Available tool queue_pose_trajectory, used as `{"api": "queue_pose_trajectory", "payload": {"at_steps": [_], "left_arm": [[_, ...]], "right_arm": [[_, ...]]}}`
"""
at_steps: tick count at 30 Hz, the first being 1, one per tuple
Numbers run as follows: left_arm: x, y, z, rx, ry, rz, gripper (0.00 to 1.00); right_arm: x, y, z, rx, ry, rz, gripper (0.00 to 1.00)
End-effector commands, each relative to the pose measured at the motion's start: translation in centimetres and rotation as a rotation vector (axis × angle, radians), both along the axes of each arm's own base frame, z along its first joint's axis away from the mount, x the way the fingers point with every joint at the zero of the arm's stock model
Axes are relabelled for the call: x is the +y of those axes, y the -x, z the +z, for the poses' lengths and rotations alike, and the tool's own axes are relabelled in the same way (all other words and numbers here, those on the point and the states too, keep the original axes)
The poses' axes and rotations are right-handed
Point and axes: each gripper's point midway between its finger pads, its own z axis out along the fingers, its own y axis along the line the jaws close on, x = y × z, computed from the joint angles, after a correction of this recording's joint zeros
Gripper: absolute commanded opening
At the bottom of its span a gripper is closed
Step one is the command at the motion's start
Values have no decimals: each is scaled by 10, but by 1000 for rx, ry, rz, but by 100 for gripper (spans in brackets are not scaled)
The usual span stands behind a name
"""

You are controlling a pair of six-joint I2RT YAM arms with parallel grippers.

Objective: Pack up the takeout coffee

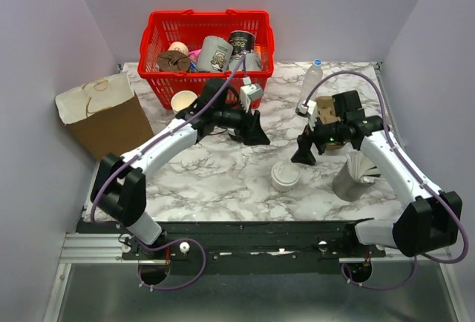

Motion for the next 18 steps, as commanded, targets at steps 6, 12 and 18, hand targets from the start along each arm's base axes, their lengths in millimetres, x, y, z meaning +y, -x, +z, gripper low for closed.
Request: {"api": "queue_pose_trajectory", "payload": {"at_steps": [6,12,18], "left_arm": [[97,-35,67,-139,-85,240,75],[116,-46,93,-218,-56,310,76],[115,-39,104,-236,-9,307,76]], "right_arm": [[52,66,16,-410,104,624,100],[76,110,-22,-544,285,1061,98],[75,123,-62,-524,471,1309,88]]}}
